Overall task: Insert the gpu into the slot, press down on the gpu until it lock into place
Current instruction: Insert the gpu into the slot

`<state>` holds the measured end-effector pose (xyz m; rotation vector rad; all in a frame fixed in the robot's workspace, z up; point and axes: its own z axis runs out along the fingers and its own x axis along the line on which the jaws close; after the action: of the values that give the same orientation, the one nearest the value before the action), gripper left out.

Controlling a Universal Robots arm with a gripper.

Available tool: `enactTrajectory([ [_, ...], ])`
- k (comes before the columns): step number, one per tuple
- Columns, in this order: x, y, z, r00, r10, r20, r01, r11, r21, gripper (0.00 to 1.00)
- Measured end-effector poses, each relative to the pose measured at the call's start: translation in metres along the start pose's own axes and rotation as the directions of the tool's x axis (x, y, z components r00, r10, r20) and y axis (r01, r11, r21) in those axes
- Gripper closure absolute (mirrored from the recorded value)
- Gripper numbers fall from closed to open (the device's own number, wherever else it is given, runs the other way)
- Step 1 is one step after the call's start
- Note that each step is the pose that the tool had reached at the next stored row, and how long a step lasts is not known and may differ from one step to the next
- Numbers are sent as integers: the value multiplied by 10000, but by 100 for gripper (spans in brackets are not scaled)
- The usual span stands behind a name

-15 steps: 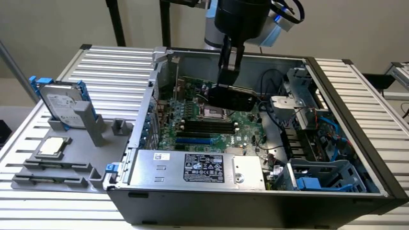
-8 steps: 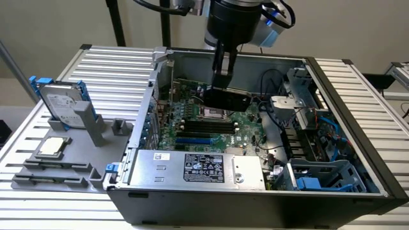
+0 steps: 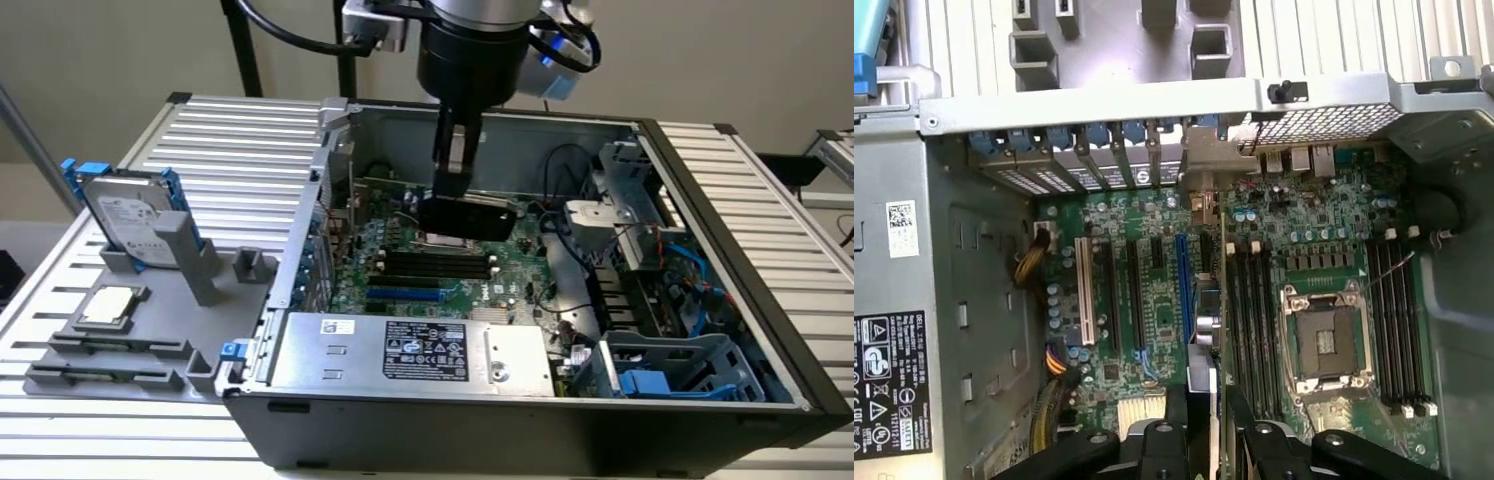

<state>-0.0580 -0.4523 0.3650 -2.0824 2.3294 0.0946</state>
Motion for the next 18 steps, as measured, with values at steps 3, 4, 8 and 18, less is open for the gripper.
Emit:
enactTrajectory([
  [3,35,57,41,10000,-31,15,31,10000,58,74],
  [4,45,73,56,10000,-48,20,47,10000,72,74],
  [8,68,121,120,9998,-202,39,202,9997,118,74],
  [18,93,180,281,9983,-565,142,562,9982,217,74],
])
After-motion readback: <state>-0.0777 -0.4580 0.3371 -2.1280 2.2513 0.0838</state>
